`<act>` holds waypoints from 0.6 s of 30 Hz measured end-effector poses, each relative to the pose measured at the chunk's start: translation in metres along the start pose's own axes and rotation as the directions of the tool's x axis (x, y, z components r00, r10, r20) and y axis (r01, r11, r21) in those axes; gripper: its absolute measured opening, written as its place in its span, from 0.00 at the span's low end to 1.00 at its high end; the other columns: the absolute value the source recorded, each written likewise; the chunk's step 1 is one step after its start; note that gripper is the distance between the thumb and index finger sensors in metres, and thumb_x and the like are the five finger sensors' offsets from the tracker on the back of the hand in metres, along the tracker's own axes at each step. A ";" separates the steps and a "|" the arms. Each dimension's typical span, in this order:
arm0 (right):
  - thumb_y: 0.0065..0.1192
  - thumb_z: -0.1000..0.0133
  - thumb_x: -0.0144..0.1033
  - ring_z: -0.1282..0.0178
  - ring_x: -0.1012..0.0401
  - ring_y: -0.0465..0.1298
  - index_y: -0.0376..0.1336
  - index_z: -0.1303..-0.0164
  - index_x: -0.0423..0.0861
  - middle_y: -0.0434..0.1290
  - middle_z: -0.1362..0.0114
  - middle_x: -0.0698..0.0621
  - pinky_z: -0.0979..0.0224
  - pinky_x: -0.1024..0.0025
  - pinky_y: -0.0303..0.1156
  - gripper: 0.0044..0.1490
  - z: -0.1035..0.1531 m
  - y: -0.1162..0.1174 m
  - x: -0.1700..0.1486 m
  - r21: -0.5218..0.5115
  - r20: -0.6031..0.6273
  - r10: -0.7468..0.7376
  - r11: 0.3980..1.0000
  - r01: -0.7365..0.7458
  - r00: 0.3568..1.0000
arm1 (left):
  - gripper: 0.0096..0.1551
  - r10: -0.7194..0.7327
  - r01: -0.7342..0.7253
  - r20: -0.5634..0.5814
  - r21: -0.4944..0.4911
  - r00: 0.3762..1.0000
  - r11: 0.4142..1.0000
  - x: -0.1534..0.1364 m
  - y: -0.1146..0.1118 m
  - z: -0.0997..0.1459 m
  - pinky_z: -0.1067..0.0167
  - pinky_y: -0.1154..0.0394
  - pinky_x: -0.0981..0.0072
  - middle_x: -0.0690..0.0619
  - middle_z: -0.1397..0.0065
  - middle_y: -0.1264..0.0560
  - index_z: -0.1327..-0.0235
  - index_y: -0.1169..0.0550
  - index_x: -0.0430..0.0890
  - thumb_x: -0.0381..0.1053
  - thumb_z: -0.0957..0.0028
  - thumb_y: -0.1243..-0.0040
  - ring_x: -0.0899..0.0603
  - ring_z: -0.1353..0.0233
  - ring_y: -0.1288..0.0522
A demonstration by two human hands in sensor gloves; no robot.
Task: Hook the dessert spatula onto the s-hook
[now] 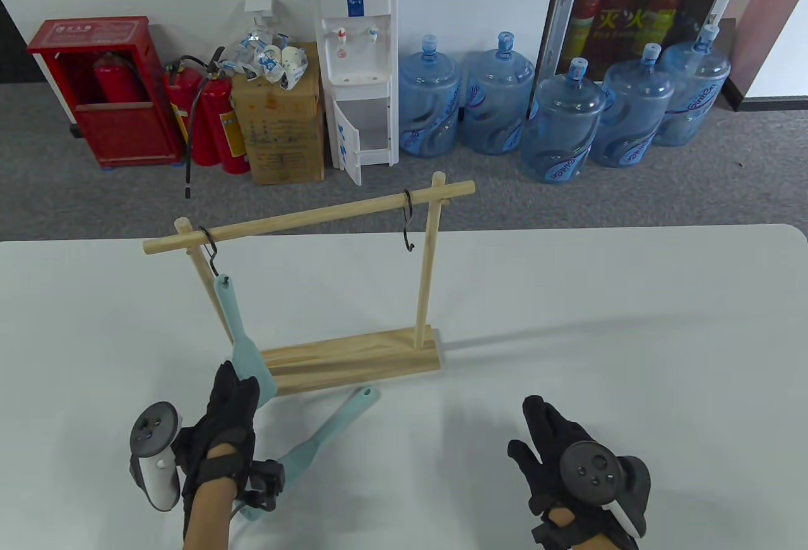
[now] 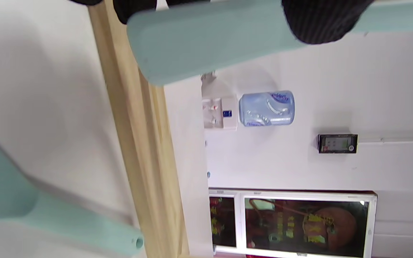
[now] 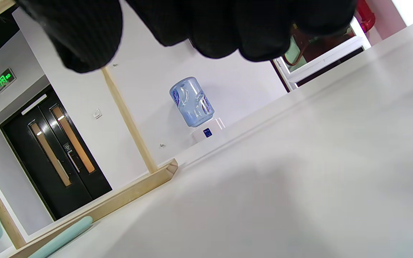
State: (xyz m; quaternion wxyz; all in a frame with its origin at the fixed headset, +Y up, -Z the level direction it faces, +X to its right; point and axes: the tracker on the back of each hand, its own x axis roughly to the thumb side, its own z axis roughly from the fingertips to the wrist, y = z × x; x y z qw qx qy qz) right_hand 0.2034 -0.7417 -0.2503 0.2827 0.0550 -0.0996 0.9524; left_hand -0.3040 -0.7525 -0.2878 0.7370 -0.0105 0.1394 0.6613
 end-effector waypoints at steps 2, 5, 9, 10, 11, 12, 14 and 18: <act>0.61 0.50 0.54 0.29 0.42 0.65 0.53 0.23 0.47 0.57 0.24 0.43 0.28 0.38 0.57 0.47 0.000 0.000 0.000 0.000 0.000 0.000 1.000 0.000 1.000 | 0.44 -0.017 0.011 0.060 0.098 0.998 0.995 0.006 0.006 0.008 0.25 0.46 0.29 0.43 0.15 0.41 0.20 0.46 0.50 0.65 0.45 0.46 0.26 0.18 0.40; 0.61 0.50 0.54 0.29 0.42 0.65 0.53 0.23 0.47 0.57 0.24 0.43 0.28 0.38 0.57 0.47 0.000 0.000 -0.001 0.000 -0.001 0.000 1.000 0.000 1.000 | 0.43 -0.083 0.068 0.131 0.117 0.988 0.991 0.015 0.008 0.018 0.25 0.45 0.29 0.42 0.17 0.38 0.21 0.43 0.50 0.65 0.46 0.45 0.27 0.19 0.37; 0.61 0.50 0.54 0.29 0.42 0.65 0.53 0.23 0.47 0.57 0.24 0.43 0.28 0.38 0.57 0.47 0.000 0.001 -0.001 0.003 -0.001 0.000 1.000 0.000 1.000 | 0.44 -0.269 0.247 0.187 0.132 0.945 0.960 0.027 0.007 0.027 0.25 0.48 0.28 0.43 0.17 0.37 0.21 0.42 0.50 0.66 0.47 0.45 0.28 0.19 0.37; 0.61 0.50 0.54 0.29 0.42 0.65 0.53 0.23 0.47 0.57 0.24 0.43 0.28 0.38 0.57 0.47 0.000 0.001 -0.001 0.003 -0.001 0.001 1.000 -0.001 1.000 | 0.44 -0.317 0.292 0.198 0.148 0.927 0.945 0.028 0.006 0.028 0.25 0.47 0.29 0.43 0.17 0.37 0.21 0.42 0.50 0.67 0.47 0.44 0.28 0.20 0.37; 0.61 0.50 0.54 0.29 0.42 0.65 0.53 0.23 0.47 0.57 0.24 0.43 0.28 0.39 0.57 0.47 0.000 0.001 -0.001 0.003 -0.002 0.001 1.000 -0.001 1.000 | 0.45 -0.385 0.355 0.206 0.169 0.900 0.919 0.029 0.004 0.030 0.25 0.46 0.29 0.43 0.18 0.36 0.21 0.41 0.50 0.67 0.48 0.44 0.28 0.21 0.35; 0.61 0.50 0.54 0.29 0.42 0.65 0.53 0.23 0.47 0.57 0.24 0.43 0.28 0.39 0.57 0.47 0.000 0.001 -0.001 0.006 -0.003 0.001 1.000 -0.001 1.000 | 0.45 -0.452 0.422 0.210 0.172 0.867 0.890 0.030 0.001 0.032 0.25 0.46 0.29 0.43 0.18 0.36 0.21 0.41 0.50 0.67 0.48 0.43 0.28 0.21 0.35; 0.61 0.50 0.54 0.29 0.42 0.65 0.53 0.23 0.47 0.58 0.24 0.43 0.28 0.39 0.57 0.47 0.000 0.002 -0.001 0.008 -0.005 0.003 1.000 -0.003 1.000 | 0.46 -0.567 0.548 0.201 0.145 0.799 0.824 0.030 -0.006 0.033 0.25 0.46 0.29 0.43 0.18 0.36 0.21 0.40 0.51 0.69 0.49 0.43 0.28 0.20 0.35; 0.61 0.50 0.54 0.29 0.42 0.65 0.53 0.23 0.47 0.58 0.24 0.43 0.28 0.39 0.57 0.47 0.000 0.002 -0.001 0.009 -0.003 0.004 1.000 -0.004 1.000 | 0.47 -0.713 0.713 0.155 0.064 0.684 0.699 0.022 -0.018 0.031 0.24 0.50 0.28 0.43 0.15 0.38 0.20 0.41 0.51 0.70 0.50 0.43 0.27 0.18 0.39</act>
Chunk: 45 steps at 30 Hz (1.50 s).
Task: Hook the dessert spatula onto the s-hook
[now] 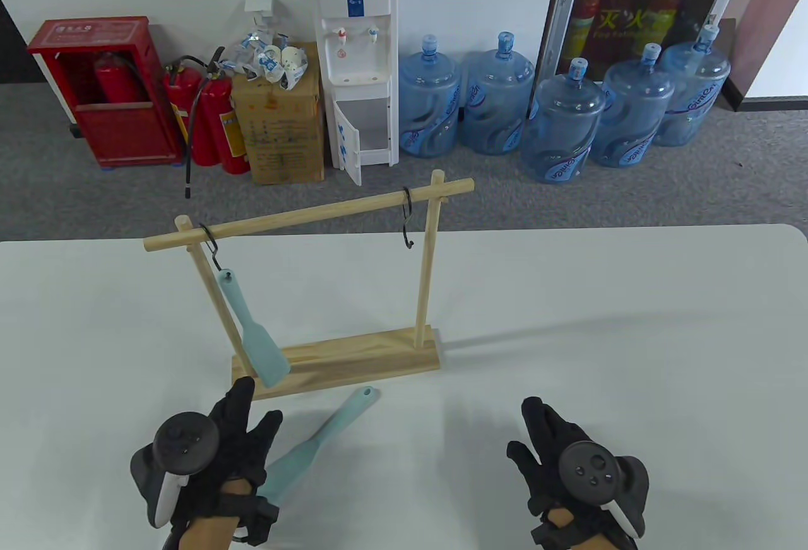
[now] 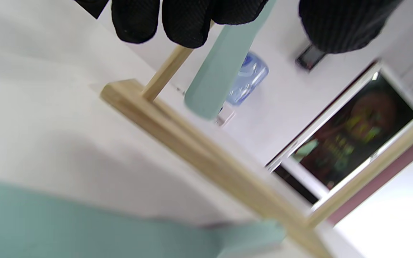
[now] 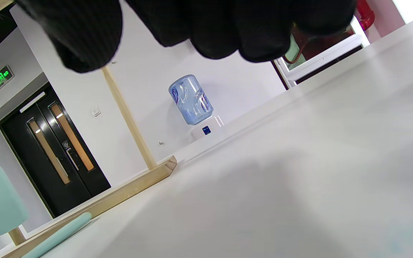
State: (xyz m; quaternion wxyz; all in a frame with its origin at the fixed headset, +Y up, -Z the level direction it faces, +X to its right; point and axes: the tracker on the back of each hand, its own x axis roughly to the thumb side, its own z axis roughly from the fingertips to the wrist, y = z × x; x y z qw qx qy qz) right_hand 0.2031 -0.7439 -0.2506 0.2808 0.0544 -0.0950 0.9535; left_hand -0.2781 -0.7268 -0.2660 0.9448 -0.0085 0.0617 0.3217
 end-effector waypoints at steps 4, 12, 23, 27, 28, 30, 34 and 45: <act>0.61 0.50 0.54 0.29 0.42 0.65 0.53 0.23 0.47 0.58 0.24 0.43 0.28 0.39 0.57 0.47 0.000 0.001 0.000 0.005 -0.003 0.003 1.000 -0.003 1.000 | 0.49 -0.142 0.141 -0.020 -0.070 0.990 0.988 0.002 -0.017 -0.001 0.23 0.51 0.28 0.43 0.14 0.41 0.20 0.41 0.53 0.71 0.51 0.42 0.26 0.17 0.41; 0.61 0.50 0.55 0.29 0.42 0.65 0.54 0.23 0.47 0.58 0.24 0.43 0.28 0.39 0.57 0.47 0.000 0.003 0.000 0.018 -0.007 0.005 1.000 -0.005 1.000 | 0.53 -0.460 0.418 -0.046 -0.345 0.887 0.840 0.006 -0.056 -0.004 0.21 0.58 0.30 0.50 0.10 0.50 0.19 0.48 0.59 0.76 0.54 0.42 0.28 0.13 0.49; 0.61 0.50 0.55 0.29 0.42 0.66 0.54 0.23 0.47 0.58 0.24 0.43 0.28 0.38 0.58 0.47 -0.001 0.004 -0.001 0.024 -0.010 0.006 1.000 -0.005 1.000 | 0.46 -0.543 0.480 -0.038 -0.418 0.839 0.771 0.014 -0.066 -0.004 0.25 0.43 0.35 0.44 0.15 0.47 0.22 0.42 0.56 0.65 0.52 0.38 0.34 0.20 0.46; 0.61 0.50 0.54 0.30 0.42 0.66 0.54 0.23 0.46 0.59 0.25 0.43 0.28 0.38 0.58 0.46 -0.001 0.005 -0.001 0.028 -0.014 0.007 1.000 -0.006 1.000 | 0.42 -0.561 0.511 -0.016 -0.390 0.828 0.766 0.018 -0.066 -0.006 0.32 0.35 0.39 0.40 0.24 0.40 0.25 0.38 0.53 0.60 0.52 0.36 0.35 0.31 0.37; 0.61 0.50 0.54 0.30 0.42 0.66 0.54 0.23 0.46 0.59 0.25 0.43 0.28 0.38 0.58 0.47 -0.001 0.005 -0.001 0.029 -0.015 0.006 1.000 -0.006 1.000 | 0.42 -0.554 0.506 -0.013 -0.389 0.833 0.770 0.018 -0.066 -0.007 0.33 0.34 0.39 0.40 0.26 0.39 0.25 0.38 0.53 0.60 0.52 0.35 0.35 0.32 0.37; 0.61 0.50 0.54 0.30 0.42 0.66 0.54 0.23 0.46 0.59 0.25 0.43 0.28 0.38 0.58 0.46 -0.001 0.005 -0.001 0.030 -0.017 0.008 1.000 -0.007 1.000 | 0.42 -0.537 0.491 -0.021 -0.379 0.843 0.784 0.016 -0.064 -0.009 0.36 0.33 0.40 0.42 0.29 0.37 0.26 0.36 0.53 0.60 0.53 0.34 0.36 0.35 0.35; 0.61 0.50 0.54 0.30 0.42 0.66 0.54 0.23 0.46 0.59 0.25 0.43 0.28 0.38 0.58 0.46 -0.001 0.007 -0.001 0.040 -0.016 0.015 0.999 -0.014 1.000 | 0.42 -0.493 0.455 -0.029 -0.341 0.870 0.823 0.013 -0.058 -0.011 0.44 0.29 0.44 0.44 0.37 0.31 0.28 0.33 0.54 0.60 0.58 0.29 0.40 0.45 0.30; 0.61 0.50 0.54 0.30 0.42 0.66 0.54 0.23 0.46 0.59 0.25 0.43 0.28 0.38 0.58 0.46 -0.001 0.009 -0.001 0.046 -0.017 0.022 0.999 -0.021 1.000 | 0.28 -0.366 0.342 -0.047 -0.262 0.929 0.902 0.009 -0.046 -0.012 0.64 0.19 0.48 0.43 0.51 0.16 0.41 0.17 0.51 0.58 0.55 0.31 0.41 0.60 0.18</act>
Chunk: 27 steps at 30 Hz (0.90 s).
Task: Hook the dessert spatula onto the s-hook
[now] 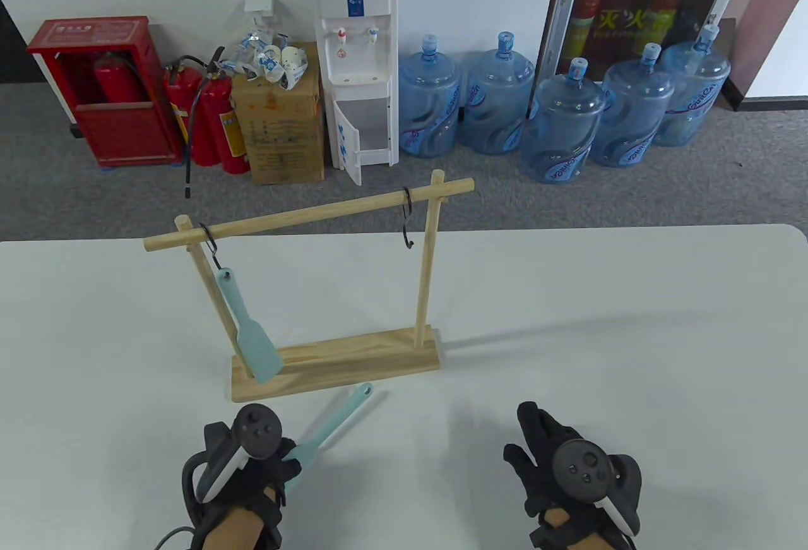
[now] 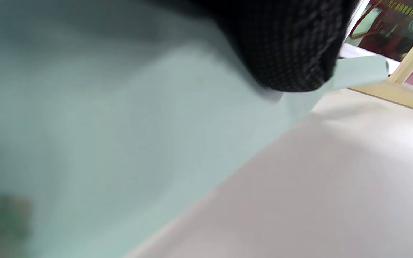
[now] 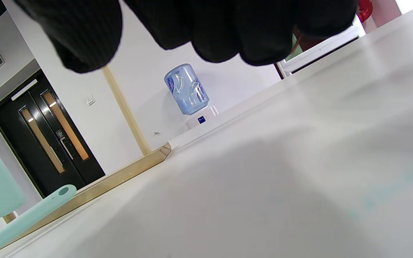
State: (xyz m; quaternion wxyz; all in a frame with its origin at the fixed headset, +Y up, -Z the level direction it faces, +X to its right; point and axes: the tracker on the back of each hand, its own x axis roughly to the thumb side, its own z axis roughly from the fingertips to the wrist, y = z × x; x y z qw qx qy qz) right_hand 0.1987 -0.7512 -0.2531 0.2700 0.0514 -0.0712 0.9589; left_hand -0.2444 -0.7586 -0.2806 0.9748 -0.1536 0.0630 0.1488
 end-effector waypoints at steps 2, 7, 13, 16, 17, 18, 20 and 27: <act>0.61 0.50 0.54 0.30 0.42 0.66 0.54 0.23 0.46 0.59 0.25 0.43 0.28 0.38 0.58 0.46 0.000 0.000 0.001 -0.002 0.005 -0.007 1.000 0.007 1.000 | 0.27 0.034 -0.035 0.025 0.014 0.999 0.999 -0.001 0.001 0.002 0.65 0.19 0.48 0.43 0.52 0.15 0.42 0.17 0.52 0.57 0.54 0.32 0.41 0.60 0.17; 0.61 0.50 0.55 0.30 0.42 0.66 0.54 0.23 0.47 0.59 0.25 0.43 0.28 0.39 0.58 0.46 0.000 -0.001 0.005 -0.020 0.018 -0.057 0.998 0.057 0.998 | 0.26 0.134 -0.137 0.070 0.047 0.989 0.989 -0.002 0.001 0.003 0.64 0.19 0.47 0.46 0.55 0.09 0.43 0.15 0.50 0.57 0.53 0.34 0.40 0.65 0.11; 0.61 0.50 0.55 0.30 0.43 0.66 0.53 0.23 0.47 0.59 0.24 0.44 0.29 0.39 0.59 0.47 -0.002 0.004 0.017 -0.010 0.030 -0.179 0.984 0.179 0.983 | 0.26 0.396 -0.414 0.150 0.123 0.906 0.902 -0.003 0.002 0.006 0.59 0.20 0.47 0.47 0.53 0.10 0.42 0.17 0.52 0.57 0.52 0.36 0.39 0.61 0.12; 0.62 0.50 0.56 0.29 0.44 0.66 0.52 0.22 0.47 0.58 0.24 0.45 0.29 0.40 0.60 0.48 -0.002 0.008 0.025 0.006 0.059 -0.287 0.958 0.287 0.956 | 0.26 0.573 -0.605 0.240 0.085 0.783 0.791 0.000 -0.002 0.006 0.54 0.21 0.46 0.47 0.50 0.11 0.40 0.18 0.54 0.57 0.52 0.37 0.39 0.58 0.13; 0.63 0.51 0.56 0.29 0.44 0.66 0.52 0.22 0.47 0.58 0.24 0.44 0.29 0.40 0.60 0.49 -0.002 0.009 0.028 0.011 0.076 -0.324 0.946 0.324 0.943 | 0.26 0.619 -0.653 0.274 0.046 0.736 0.756 0.002 -0.003 0.005 0.53 0.21 0.47 0.48 0.49 0.12 0.40 0.19 0.55 0.58 0.52 0.38 0.39 0.56 0.13; 0.63 0.51 0.56 0.29 0.44 0.66 0.51 0.22 0.47 0.58 0.24 0.45 0.29 0.40 0.60 0.50 -0.002 0.009 0.031 0.018 0.088 -0.377 0.926 0.377 0.922 | 0.26 0.671 -0.700 0.300 -0.010 0.679 0.714 0.006 -0.005 0.005 0.52 0.22 0.46 0.49 0.47 0.12 0.39 0.20 0.56 0.58 0.51 0.38 0.39 0.55 0.13; 0.65 0.51 0.56 0.29 0.44 0.66 0.50 0.21 0.47 0.58 0.24 0.45 0.30 0.40 0.61 0.51 -0.003 0.009 0.036 0.039 0.109 -0.469 0.883 0.467 0.877 | 0.26 0.732 -0.757 0.328 -0.074 0.597 0.649 0.014 -0.008 0.006 0.50 0.23 0.45 0.50 0.45 0.13 0.39 0.21 0.57 0.58 0.51 0.39 0.39 0.52 0.14; 0.69 0.51 0.54 0.30 0.45 0.68 0.48 0.21 0.48 0.58 0.24 0.46 0.32 0.42 0.63 0.53 -0.004 0.019 0.051 0.158 0.105 -0.694 0.719 0.677 0.712 | 0.25 0.792 -0.765 0.434 -0.292 0.429 0.574 0.057 -0.018 0.007 0.48 0.24 0.45 0.50 0.44 0.14 0.38 0.21 0.58 0.58 0.51 0.40 0.39 0.50 0.15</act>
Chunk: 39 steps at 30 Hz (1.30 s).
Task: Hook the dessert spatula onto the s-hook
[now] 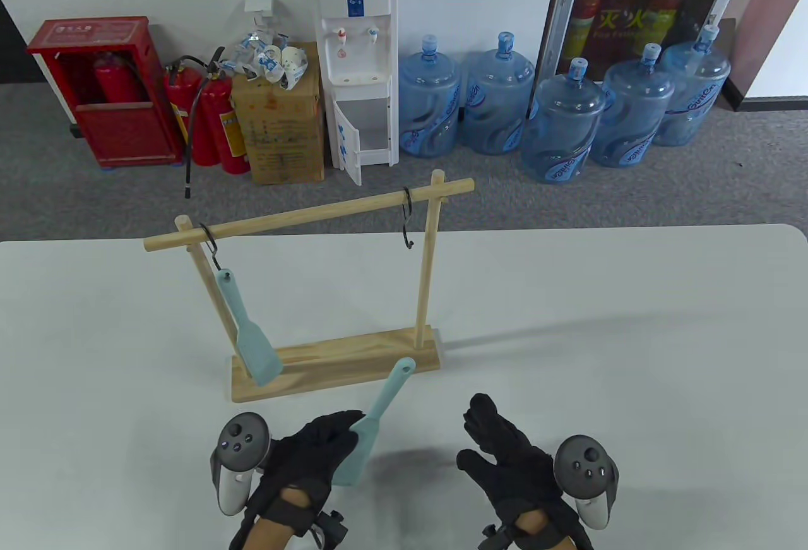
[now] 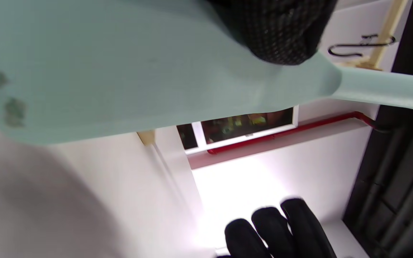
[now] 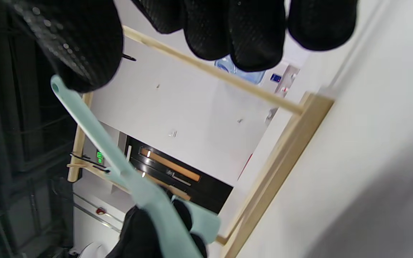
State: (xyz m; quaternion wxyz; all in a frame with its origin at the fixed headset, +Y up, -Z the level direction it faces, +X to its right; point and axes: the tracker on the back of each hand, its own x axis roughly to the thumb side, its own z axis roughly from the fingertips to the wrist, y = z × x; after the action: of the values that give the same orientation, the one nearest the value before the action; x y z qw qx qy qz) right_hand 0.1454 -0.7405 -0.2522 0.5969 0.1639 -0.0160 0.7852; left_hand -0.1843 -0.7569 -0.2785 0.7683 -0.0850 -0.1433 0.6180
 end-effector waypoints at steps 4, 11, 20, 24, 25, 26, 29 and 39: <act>0.70 0.50 0.51 0.30 0.46 0.69 0.48 0.21 0.50 0.59 0.23 0.47 0.32 0.42 0.63 0.52 -0.003 0.010 0.001 0.036 0.001 -0.040 0.999 0.040 0.999 | 0.25 -0.007 0.009 0.026 -0.066 1.000 0.998 0.005 -0.017 -0.006 0.49 0.23 0.45 0.49 0.44 0.14 0.39 0.21 0.58 0.57 0.51 0.40 0.39 0.51 0.14; 0.69 0.50 0.49 0.35 0.47 0.72 0.51 0.22 0.49 0.63 0.26 0.47 0.36 0.45 0.66 0.48 -0.008 0.027 0.001 0.097 -0.003 -0.017 0.995 0.017 1.000 | 0.25 -0.043 0.049 0.042 -0.167 0.998 0.985 0.006 -0.037 -0.010 0.50 0.23 0.45 0.48 0.45 0.13 0.38 0.20 0.56 0.57 0.50 0.39 0.39 0.53 0.13; 0.67 0.50 0.45 0.43 0.49 0.79 0.67 0.31 0.49 0.73 0.33 0.47 0.41 0.47 0.70 0.35 -0.009 0.031 0.008 0.035 0.028 -0.003 0.999 0.002 1.000 | 0.25 -0.054 0.060 0.037 -0.210 0.998 0.976 0.005 -0.044 -0.008 0.50 0.23 0.44 0.48 0.45 0.13 0.38 0.21 0.55 0.57 0.49 0.40 0.38 0.52 0.13; 0.68 0.50 0.45 0.44 0.49 0.79 0.69 0.33 0.49 0.74 0.34 0.47 0.41 0.47 0.71 0.33 -0.010 0.032 0.008 0.033 0.026 0.019 0.999 -0.020 0.999 | 0.25 -0.072 0.074 0.019 -0.209 0.997 0.975 0.004 -0.044 -0.006 0.47 0.24 0.43 0.48 0.43 0.14 0.37 0.22 0.55 0.57 0.49 0.40 0.37 0.49 0.14; 0.68 0.50 0.45 0.44 0.49 0.79 0.69 0.34 0.49 0.74 0.34 0.47 0.41 0.47 0.71 0.33 -0.010 0.032 0.008 0.034 0.023 0.018 0.999 -0.019 1.000 | 0.26 -0.074 0.076 0.017 -0.205 0.997 0.976 0.004 -0.043 -0.005 0.46 0.25 0.42 0.48 0.42 0.15 0.36 0.22 0.55 0.57 0.48 0.40 0.37 0.49 0.15; 0.68 0.50 0.45 0.44 0.49 0.80 0.69 0.34 0.49 0.75 0.34 0.47 0.42 0.47 0.71 0.33 -0.010 0.032 0.008 0.035 0.022 0.018 0.999 -0.019 1.000 | 0.26 -0.080 0.082 0.018 -0.196 0.997 0.977 0.005 -0.042 -0.004 0.45 0.26 0.42 0.47 0.41 0.15 0.36 0.23 0.55 0.57 0.47 0.41 0.36 0.48 0.15; 0.67 0.51 0.45 0.44 0.49 0.81 0.70 0.35 0.47 0.76 0.35 0.47 0.42 0.47 0.71 0.33 -0.010 0.024 0.012 -0.013 0.025 0.023 1.000 -0.023 0.999 | 0.26 -0.134 0.136 0.025 -0.159 0.991 0.978 0.007 -0.033 0.001 0.42 0.27 0.42 0.50 0.36 0.19 0.33 0.26 0.56 0.54 0.46 0.41 0.37 0.43 0.18; 0.65 0.50 0.44 0.48 0.49 0.82 0.70 0.35 0.44 0.78 0.38 0.45 0.45 0.47 0.72 0.33 -0.026 -0.015 0.052 -0.117 -0.022 0.001 0.993 -0.003 1.000 | 0.33 -0.464 0.454 0.029 0.159 0.885 0.877 0.022 0.008 0.026 0.33 0.33 0.36 0.49 0.29 0.24 0.28 0.29 0.55 0.59 0.48 0.40 0.36 0.35 0.22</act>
State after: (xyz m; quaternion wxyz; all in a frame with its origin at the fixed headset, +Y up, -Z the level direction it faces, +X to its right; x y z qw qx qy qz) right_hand 0.1410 -0.6819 -0.2647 0.6049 0.1201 -0.0554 0.7853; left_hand -0.1953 -0.7345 -0.2539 0.8918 0.0290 -0.1384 0.4297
